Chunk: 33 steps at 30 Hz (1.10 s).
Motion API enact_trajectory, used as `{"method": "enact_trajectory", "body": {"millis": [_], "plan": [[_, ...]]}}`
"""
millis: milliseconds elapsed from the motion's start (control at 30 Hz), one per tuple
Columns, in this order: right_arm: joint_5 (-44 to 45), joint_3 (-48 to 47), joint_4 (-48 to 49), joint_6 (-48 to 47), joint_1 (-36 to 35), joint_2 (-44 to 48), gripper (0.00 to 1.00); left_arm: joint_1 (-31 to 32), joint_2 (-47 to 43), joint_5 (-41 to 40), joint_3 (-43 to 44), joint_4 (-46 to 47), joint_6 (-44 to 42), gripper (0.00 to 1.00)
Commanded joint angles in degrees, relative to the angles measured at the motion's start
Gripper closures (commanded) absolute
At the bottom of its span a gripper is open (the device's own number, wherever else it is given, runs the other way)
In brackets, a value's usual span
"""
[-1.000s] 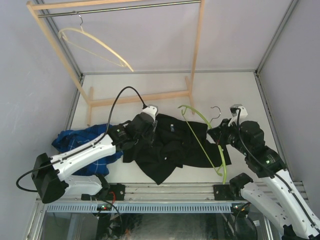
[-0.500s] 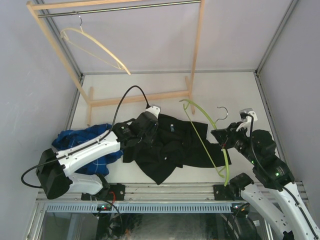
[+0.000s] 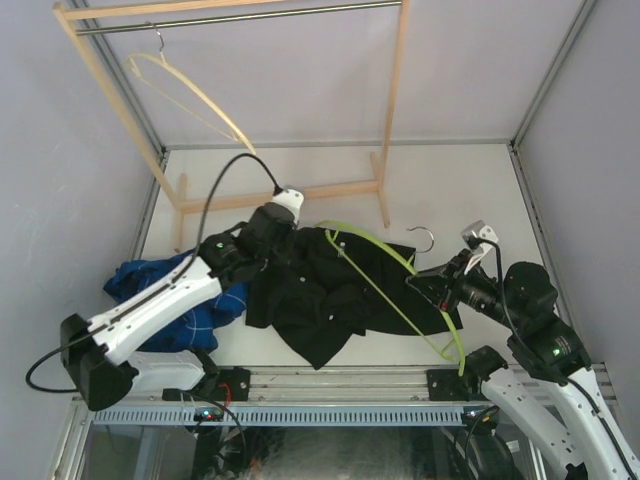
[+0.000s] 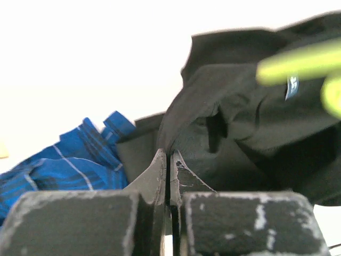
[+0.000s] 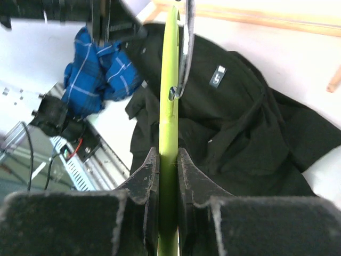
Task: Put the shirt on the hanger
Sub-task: Hang the shirt on the hanger.
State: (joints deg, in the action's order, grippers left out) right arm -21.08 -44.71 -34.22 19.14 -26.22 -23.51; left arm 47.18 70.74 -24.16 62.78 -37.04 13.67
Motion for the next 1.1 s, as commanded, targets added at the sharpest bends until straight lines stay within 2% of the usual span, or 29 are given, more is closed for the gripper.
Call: {"method": "enact_trajectory", "body": {"millis": [0,167,367,533,800,1067], "plan": [[-10.43,-0.93,4.74,-4.41,0.27,-0.81,1.0,-2.22,-5.65,-1.95,6.23,0.52,-4.86,1.0],[-11.26,-0.96,4.84,-5.85,0.15,-1.13,1.0,-2.62,-6.24,-2.81,7.64,-1.04,-6.49,1.0],[-12.81,-0.97,7.22,-7.2,-0.58,-4.96,1.0,-2.62,-7.59,1.18,8.67,-1.69,-7.76,1.0],[-10.3,-1.75,10.28,-9.09,-3.5,-10.14,1.0,-2.09,-8.59,6.75,11.61,-2.46,-9.22,1.0],[-1.59,-7.71,12.7,-13.49,-13.09,-18.59,1.0,7.24,-3.73,3.73,23.19,-6.41,-12.61,1.0],[0.81,-6.92,22.62,-13.95,-17.27,-18.75,1.0,13.76,2.85,4.24,32.7,-8.23,-13.78,1.0]]}}
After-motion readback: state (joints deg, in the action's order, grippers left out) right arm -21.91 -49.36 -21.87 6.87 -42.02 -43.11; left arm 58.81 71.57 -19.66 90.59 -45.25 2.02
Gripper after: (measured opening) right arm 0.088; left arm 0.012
